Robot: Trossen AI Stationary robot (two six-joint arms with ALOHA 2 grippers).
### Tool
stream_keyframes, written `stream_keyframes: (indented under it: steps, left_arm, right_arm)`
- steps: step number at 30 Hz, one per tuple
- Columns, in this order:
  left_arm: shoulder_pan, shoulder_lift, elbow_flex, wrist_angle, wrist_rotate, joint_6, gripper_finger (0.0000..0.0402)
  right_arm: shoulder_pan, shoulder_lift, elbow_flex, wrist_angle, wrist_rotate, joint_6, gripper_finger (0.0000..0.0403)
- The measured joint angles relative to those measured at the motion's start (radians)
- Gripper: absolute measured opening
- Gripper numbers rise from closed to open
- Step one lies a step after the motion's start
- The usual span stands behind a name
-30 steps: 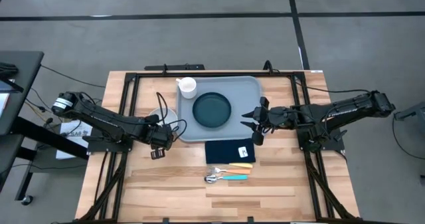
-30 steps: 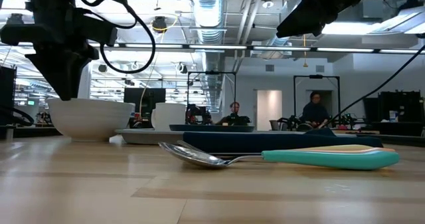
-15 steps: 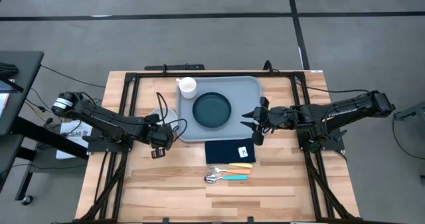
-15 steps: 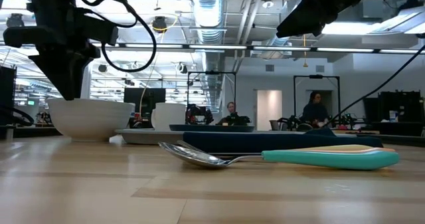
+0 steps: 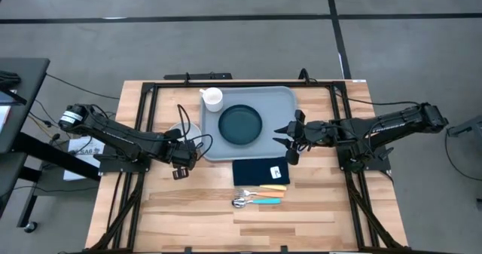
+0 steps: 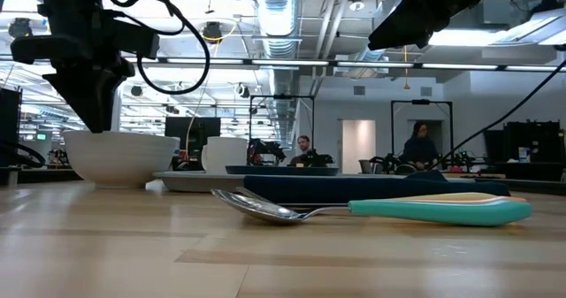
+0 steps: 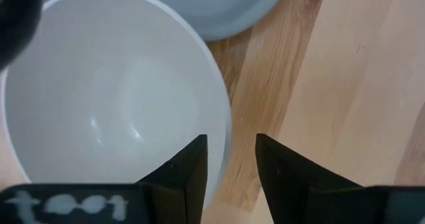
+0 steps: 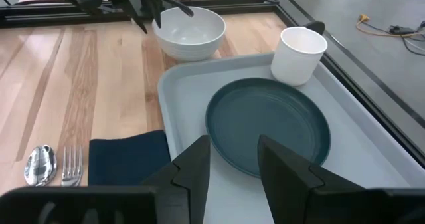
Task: Set up tray
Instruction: Put the white bowl on the black plate on the gray serving tray
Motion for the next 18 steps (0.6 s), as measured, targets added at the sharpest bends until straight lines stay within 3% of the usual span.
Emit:
stream_keyframes:
  steps: [9, 18]
  left_arm:
    - [0.0, 0.01, 0.001, -0.002, 0.0, -0.017, 0.0116]
    - [0.004, 0.183, 0.001, -0.014, 0.044, 0.035, 0.0116]
  right_arm:
    - [0.0, 0.001, 0.0, 0.0, 0.0, 0.001, 0.0118]
    - [0.0, 0.001, 0.0, 0.0, 0.0, 0.007, 0.0118]
